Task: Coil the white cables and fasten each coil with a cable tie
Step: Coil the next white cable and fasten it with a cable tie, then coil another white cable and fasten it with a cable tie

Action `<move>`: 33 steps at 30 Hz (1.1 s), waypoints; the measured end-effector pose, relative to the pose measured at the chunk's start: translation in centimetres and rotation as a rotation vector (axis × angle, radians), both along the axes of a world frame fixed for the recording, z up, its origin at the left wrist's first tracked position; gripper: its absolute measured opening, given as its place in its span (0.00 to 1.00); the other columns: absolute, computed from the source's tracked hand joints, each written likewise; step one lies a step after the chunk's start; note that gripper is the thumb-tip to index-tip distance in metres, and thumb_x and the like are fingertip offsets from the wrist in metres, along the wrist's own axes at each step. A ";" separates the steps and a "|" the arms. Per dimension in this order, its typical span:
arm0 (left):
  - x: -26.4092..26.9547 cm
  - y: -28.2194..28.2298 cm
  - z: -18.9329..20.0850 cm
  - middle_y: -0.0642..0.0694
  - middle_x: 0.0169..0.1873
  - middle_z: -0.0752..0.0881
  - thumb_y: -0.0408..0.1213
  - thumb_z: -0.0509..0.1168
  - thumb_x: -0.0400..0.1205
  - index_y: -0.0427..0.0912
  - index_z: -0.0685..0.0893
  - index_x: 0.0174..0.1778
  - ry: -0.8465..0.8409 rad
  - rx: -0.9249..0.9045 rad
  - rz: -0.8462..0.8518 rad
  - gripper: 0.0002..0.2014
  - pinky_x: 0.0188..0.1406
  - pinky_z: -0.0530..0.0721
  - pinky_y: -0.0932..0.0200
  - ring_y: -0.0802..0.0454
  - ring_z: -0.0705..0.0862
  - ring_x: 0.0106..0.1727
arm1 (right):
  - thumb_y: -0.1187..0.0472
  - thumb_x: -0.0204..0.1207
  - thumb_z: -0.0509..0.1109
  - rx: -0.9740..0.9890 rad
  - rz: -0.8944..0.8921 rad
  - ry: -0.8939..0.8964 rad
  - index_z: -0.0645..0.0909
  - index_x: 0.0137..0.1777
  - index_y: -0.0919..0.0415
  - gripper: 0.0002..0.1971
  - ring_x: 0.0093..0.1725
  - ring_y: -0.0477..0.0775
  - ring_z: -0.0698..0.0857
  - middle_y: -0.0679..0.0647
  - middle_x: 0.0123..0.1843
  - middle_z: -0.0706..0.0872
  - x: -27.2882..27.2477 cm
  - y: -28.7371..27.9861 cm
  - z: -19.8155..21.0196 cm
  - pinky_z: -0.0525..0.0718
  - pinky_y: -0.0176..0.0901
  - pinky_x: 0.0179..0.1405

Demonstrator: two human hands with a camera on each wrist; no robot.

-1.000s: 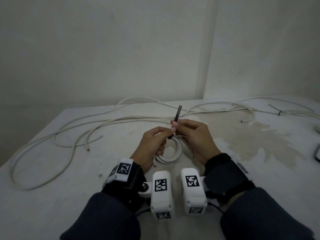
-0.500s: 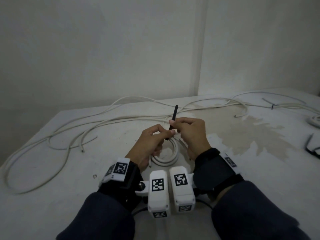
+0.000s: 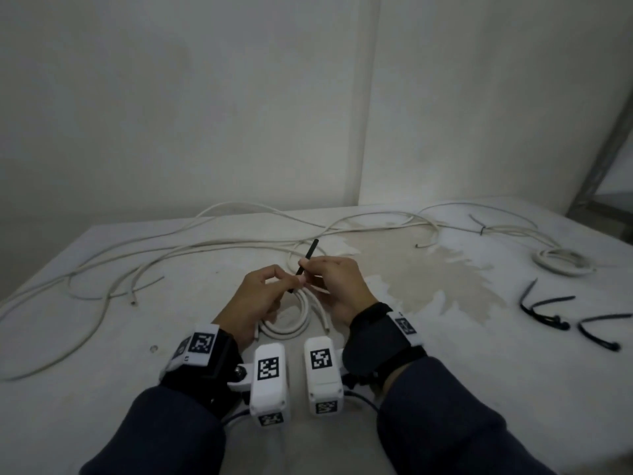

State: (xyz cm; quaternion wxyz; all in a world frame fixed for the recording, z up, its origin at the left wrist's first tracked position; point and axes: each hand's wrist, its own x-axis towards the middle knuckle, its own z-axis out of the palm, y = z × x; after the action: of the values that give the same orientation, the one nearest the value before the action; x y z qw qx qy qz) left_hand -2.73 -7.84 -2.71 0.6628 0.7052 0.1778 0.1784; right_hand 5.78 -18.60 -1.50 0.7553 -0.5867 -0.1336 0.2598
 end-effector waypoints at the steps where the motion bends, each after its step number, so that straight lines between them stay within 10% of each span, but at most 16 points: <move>1: 0.3 -0.4 0.1 0.50 0.20 0.64 0.37 0.72 0.77 0.41 0.77 0.30 -0.001 -0.020 -0.012 0.12 0.17 0.56 0.65 0.55 0.58 0.20 | 0.69 0.75 0.73 -0.007 -0.024 -0.030 0.84 0.35 0.67 0.07 0.31 0.52 0.84 0.59 0.29 0.84 0.2 -0.2 0.1 0.85 0.39 0.34; 9: 4.0 -3.8 0.5 0.51 0.18 0.64 0.34 0.68 0.81 0.41 0.74 0.33 -0.067 -0.265 0.056 0.12 0.11 0.57 0.70 0.59 0.58 0.14 | 0.53 0.78 0.72 -0.262 0.200 -0.199 0.87 0.50 0.62 0.12 0.38 0.52 0.86 0.58 0.41 0.89 2.4 -5.4 1.5 0.85 0.41 0.38; 18: 13.4 -12.0 1.2 0.50 0.13 0.72 0.41 0.72 0.78 0.38 0.80 0.31 -0.027 -0.114 -0.044 0.14 0.15 0.66 0.68 0.55 0.67 0.14 | 0.67 0.79 0.70 -0.414 -0.006 -0.370 0.88 0.52 0.69 0.07 0.32 0.52 0.85 0.61 0.37 0.88 8.0 -14.3 1.3 0.85 0.37 0.31; 22: 18.5 -14.3 1.0 0.39 0.43 0.87 0.57 0.64 0.79 0.40 0.82 0.46 0.018 0.075 -0.110 0.20 0.49 0.85 0.54 0.45 0.85 0.41 | 0.69 0.75 0.71 -0.486 -0.341 -0.290 0.88 0.33 0.62 0.10 0.33 0.59 0.86 0.63 0.33 0.87 11.8 -18.6 0.6 0.90 0.51 0.40; 25: 21.3 -14.2 0.3 0.38 0.71 0.74 0.44 0.59 0.85 0.44 0.72 0.73 0.127 0.475 -0.217 0.20 0.69 0.70 0.53 0.41 0.76 0.69 | 0.64 0.70 0.73 -0.487 -0.675 -0.205 0.85 0.26 0.61 0.11 0.38 0.64 0.89 0.64 0.35 0.90 15.1 -22.5 0.5 0.89 0.61 0.47; 29: 23.9 -13.1 -1.2 0.46 0.80 0.66 0.48 0.52 0.86 0.49 0.63 0.81 0.282 0.795 -0.301 0.25 0.78 0.63 0.48 0.43 0.66 0.79 | 0.50 0.83 0.62 -0.667 -0.707 -0.127 0.77 0.66 0.64 0.19 0.58 0.57 0.86 0.63 0.62 0.85 17.1 -26.5 1.7 0.80 0.45 0.59; 33: 24.8 -13.5 -1.0 0.45 0.75 0.75 0.48 0.52 0.85 0.51 0.74 0.75 0.352 0.978 -0.247 0.22 0.74 0.70 0.43 0.40 0.71 0.74 | 0.53 0.84 0.61 -0.710 -0.716 -0.200 0.77 0.68 0.65 0.20 0.57 0.51 0.88 0.59 0.65 0.85 18.9 -27.0 1.6 0.80 0.42 0.61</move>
State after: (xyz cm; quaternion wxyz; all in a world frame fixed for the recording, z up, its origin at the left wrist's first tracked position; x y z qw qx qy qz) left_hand 22.11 -21.31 -3.67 0.2329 0.9667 0.0979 0.0402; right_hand 24.63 -45.62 0.06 0.5347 -0.8379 0.1006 -0.0430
